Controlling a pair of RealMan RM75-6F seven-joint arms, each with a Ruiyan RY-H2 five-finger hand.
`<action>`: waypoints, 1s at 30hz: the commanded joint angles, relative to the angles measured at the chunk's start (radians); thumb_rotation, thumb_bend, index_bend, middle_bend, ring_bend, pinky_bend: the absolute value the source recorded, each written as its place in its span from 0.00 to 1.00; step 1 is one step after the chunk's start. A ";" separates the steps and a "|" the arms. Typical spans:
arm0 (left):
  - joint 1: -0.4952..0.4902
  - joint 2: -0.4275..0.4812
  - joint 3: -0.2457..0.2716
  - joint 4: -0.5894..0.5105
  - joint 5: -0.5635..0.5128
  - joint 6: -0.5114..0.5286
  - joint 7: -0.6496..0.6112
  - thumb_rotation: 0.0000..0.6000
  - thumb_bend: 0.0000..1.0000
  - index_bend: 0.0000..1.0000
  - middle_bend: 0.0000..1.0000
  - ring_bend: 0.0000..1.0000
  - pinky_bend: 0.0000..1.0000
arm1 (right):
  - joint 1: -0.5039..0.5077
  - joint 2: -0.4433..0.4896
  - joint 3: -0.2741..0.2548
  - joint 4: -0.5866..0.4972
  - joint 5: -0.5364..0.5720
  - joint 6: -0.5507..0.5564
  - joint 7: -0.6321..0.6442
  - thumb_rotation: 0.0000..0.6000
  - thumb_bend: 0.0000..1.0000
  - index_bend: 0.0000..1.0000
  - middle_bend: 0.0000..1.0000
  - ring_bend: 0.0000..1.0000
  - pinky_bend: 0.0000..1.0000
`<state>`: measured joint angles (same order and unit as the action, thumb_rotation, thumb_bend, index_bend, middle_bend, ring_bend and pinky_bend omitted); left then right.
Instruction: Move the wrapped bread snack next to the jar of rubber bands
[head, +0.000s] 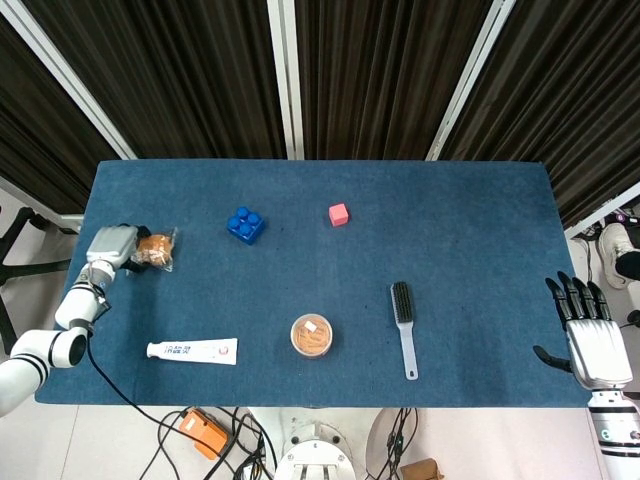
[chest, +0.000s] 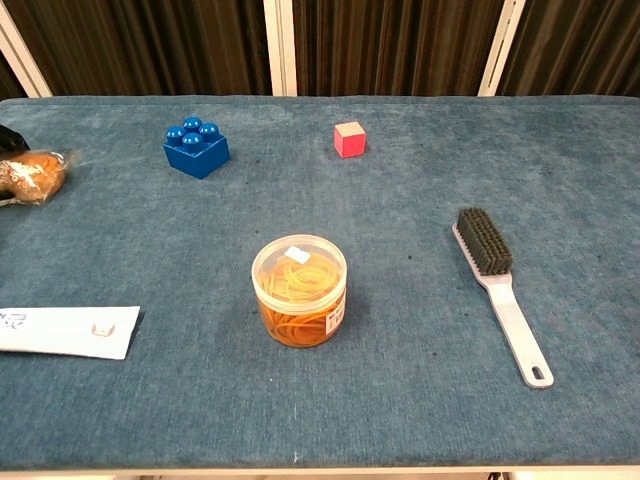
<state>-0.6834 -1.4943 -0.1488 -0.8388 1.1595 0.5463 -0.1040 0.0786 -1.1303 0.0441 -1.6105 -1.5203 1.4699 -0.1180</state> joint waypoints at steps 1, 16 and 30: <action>0.003 -0.021 -0.011 0.008 -0.002 0.053 0.015 1.00 0.32 0.56 0.54 0.38 0.40 | 0.001 0.000 0.000 -0.001 0.001 -0.002 0.001 1.00 0.23 0.00 0.00 0.00 0.00; -0.081 0.035 -0.104 -0.433 0.075 0.319 0.221 1.00 0.34 0.61 0.58 0.41 0.40 | 0.006 0.003 0.001 -0.005 0.005 -0.012 0.001 1.00 0.23 0.00 0.00 0.00 0.00; -0.280 -0.155 -0.102 -0.547 -0.136 0.253 0.589 1.00 0.34 0.61 0.58 0.42 0.40 | 0.012 0.019 0.002 0.006 0.009 -0.026 0.042 1.00 0.23 0.00 0.00 0.00 0.00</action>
<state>-0.9377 -1.6186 -0.2636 -1.3723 1.0491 0.8032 0.4505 0.0911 -1.1124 0.0464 -1.6041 -1.5106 1.4436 -0.0770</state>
